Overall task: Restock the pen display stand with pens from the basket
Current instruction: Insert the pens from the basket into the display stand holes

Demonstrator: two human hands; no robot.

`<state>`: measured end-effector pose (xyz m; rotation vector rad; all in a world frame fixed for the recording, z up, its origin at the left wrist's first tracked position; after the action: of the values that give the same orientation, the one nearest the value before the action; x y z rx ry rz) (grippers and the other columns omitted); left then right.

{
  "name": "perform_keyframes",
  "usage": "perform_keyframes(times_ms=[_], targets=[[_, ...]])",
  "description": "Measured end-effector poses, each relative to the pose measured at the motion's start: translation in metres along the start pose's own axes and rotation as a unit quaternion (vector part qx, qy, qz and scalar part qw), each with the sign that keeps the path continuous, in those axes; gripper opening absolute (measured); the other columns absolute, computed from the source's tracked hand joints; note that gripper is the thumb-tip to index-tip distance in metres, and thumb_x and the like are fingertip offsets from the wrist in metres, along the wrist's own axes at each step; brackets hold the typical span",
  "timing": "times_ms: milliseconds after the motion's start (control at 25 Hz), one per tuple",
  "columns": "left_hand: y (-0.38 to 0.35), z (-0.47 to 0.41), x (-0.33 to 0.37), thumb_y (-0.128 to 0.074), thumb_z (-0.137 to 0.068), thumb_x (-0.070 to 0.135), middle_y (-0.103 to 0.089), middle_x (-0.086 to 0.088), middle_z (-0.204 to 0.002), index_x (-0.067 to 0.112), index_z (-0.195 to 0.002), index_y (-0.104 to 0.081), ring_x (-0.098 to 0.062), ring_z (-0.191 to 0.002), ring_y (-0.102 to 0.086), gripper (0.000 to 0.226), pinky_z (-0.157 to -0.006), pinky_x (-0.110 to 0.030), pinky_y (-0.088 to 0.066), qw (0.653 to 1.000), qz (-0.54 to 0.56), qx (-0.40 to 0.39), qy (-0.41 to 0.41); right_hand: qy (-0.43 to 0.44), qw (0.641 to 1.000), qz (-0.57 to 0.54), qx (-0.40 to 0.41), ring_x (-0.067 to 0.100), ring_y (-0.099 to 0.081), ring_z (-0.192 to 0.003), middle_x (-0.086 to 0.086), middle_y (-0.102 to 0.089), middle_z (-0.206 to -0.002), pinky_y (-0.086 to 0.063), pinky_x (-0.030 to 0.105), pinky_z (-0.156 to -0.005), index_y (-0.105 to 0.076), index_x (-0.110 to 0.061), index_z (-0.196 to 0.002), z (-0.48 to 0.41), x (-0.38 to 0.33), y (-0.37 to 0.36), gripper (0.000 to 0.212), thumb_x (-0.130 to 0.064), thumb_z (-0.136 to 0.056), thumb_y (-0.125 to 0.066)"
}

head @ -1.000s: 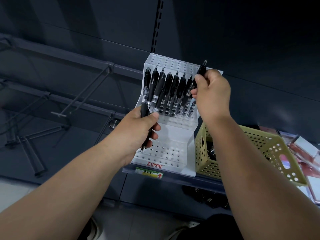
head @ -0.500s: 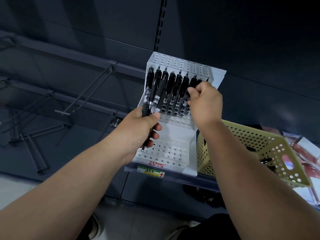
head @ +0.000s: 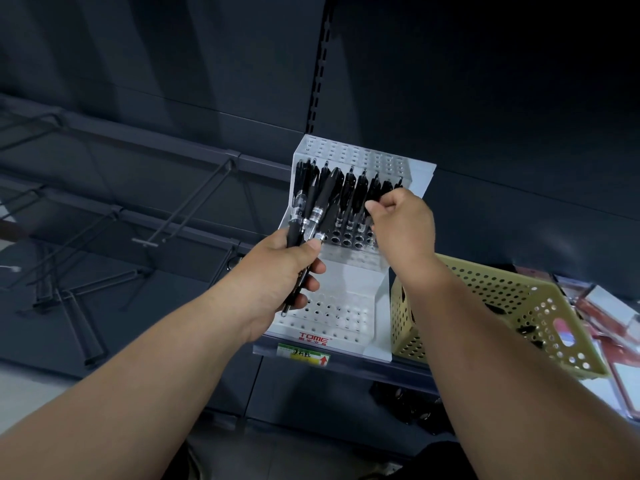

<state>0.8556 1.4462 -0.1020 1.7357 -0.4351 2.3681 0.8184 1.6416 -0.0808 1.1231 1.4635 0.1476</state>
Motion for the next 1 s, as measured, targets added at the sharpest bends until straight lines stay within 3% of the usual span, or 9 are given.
perform_keyframes(times_ms=[80,200,320,520,680,760,840,920,1000], targets=[[-0.003,0.006,0.002,-0.052,-0.098,0.023,-0.06,0.0,-0.077,0.02,-0.101,-0.059,-0.011,-0.059,-0.05,0.008,-0.047,-0.022,-0.04,1.0,-0.003,-0.01,-0.006,-0.011,0.997,-0.077,0.022,0.008,-0.062,-0.077,-0.01,-0.064,-0.086,-0.051,0.031,-0.073,-0.062,-0.016,-0.101,0.018,-0.007,0.014,0.015,-0.03,-0.095,-0.058],[-0.01,0.013,0.004,-0.051,-0.098,0.025,-0.06,0.0,-0.078,0.021,-0.1,-0.057,-0.01,-0.058,-0.05,0.008,-0.048,-0.022,-0.039,0.998,-0.044,-0.024,-0.025,-0.043,0.969,-0.243,0.011,-0.001,-0.062,-0.064,-0.005,-0.066,-0.084,-0.055,0.028,-0.068,-0.063,-0.022,-0.091,0.051,-0.017,0.028,0.008,-0.025,-0.096,-0.057],[-0.014,0.018,0.005,-0.049,-0.098,0.028,-0.062,0.002,-0.08,0.025,-0.099,-0.053,-0.01,-0.059,-0.05,0.005,-0.052,-0.023,-0.041,0.985,-0.16,-0.016,-0.068,-0.066,0.951,-0.301,-0.001,-0.004,-0.055,-0.054,-0.004,-0.064,-0.08,-0.05,0.021,-0.059,-0.063,-0.021,-0.088,0.07,-0.022,0.041,0.011,-0.026,-0.096,-0.057],[-0.025,0.022,0.001,-0.048,-0.098,0.029,-0.063,-0.005,-0.086,0.021,-0.097,-0.048,-0.016,-0.064,-0.05,0.008,-0.053,-0.023,-0.043,0.95,-0.288,-0.019,-0.118,-0.007,0.964,-0.264,-0.004,-0.003,-0.056,-0.065,-0.009,-0.061,-0.093,-0.049,0.02,-0.068,-0.064,-0.027,-0.101,0.08,-0.029,0.067,0.01,-0.023,-0.096,-0.056],[-0.029,0.023,0.0,-0.048,-0.098,0.031,-0.062,-0.008,-0.081,0.018,-0.092,-0.044,-0.019,-0.063,-0.051,0.015,-0.059,-0.033,-0.041,0.913,-0.377,0.006,-0.153,0.124,0.987,-0.094,-0.051,-0.003,-0.051,-0.084,-0.016,-0.045,-0.11,-0.041,0.007,-0.078,-0.06,-0.035,-0.125,0.084,-0.043,0.064,0.034,-0.016,-0.099,-0.05],[-0.031,0.025,0.002,-0.047,-0.098,0.032,-0.055,-0.001,-0.072,0.019,-0.089,-0.04,-0.017,-0.062,-0.05,0.017,-0.054,-0.032,-0.036,0.884,-0.43,0.028,-0.18,0.095,0.989,-0.095,-0.059,-0.001,-0.055,-0.088,-0.013,-0.045,-0.117,-0.044,0.01,-0.081,-0.051,-0.038,-0.135,0.083,-0.039,0.063,0.04,-0.021,-0.099,-0.05],[-0.032,0.027,0.004,-0.046,-0.098,0.032,-0.049,0.003,-0.069,0.02,-0.09,-0.038,-0.014,-0.062,-0.049,0.017,-0.053,-0.033,-0.032,0.85,-0.479,0.051,-0.212,0.028,0.984,-0.16,-0.067,0.003,-0.063,-0.078,-0.007,-0.054,-0.117,-0.052,0.022,-0.077,-0.043,-0.038,-0.141,0.079,-0.033,0.063,0.045,-0.026,-0.098,-0.052],[-0.034,0.028,0.003,-0.046,-0.098,0.033,-0.048,0.004,-0.069,0.02,-0.09,-0.037,-0.014,-0.061,-0.049,0.017,-0.053,-0.032,-0.031,0.831,-0.504,0.062,-0.228,-0.014,0.97,-0.223,-0.092,0.0,-0.062,-0.06,0.002,-0.06,-0.111,-0.055,0.021,-0.063,-0.041,-0.033,-0.143,0.077,-0.03,0.059,0.049,-0.023,-0.098,-0.055],[-0.035,0.027,0.0,-0.046,-0.098,0.033,-0.049,0.004,-0.07,0.019,-0.092,-0.039,-0.016,-0.063,-0.051,0.017,-0.053,-0.033,-0.033,0.83,-0.507,0.059,-0.226,-0.047,0.951,-0.289,-0.095,0.0,-0.059,-0.054,0.007,-0.064,-0.11,-0.051,0.017,-0.057,-0.044,-0.028,-0.141,0.076,-0.026,0.056,0.05,-0.017,-0.095,-0.06]])
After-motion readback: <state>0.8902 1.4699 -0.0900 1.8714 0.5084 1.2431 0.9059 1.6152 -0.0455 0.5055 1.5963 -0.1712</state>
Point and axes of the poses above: each hand's wrist, its own z-axis away from the middle knuckle, its own y-axis out of the back of the hand, x = y × z, the point moved 5 cm from there along -z, towards the middle knuckle
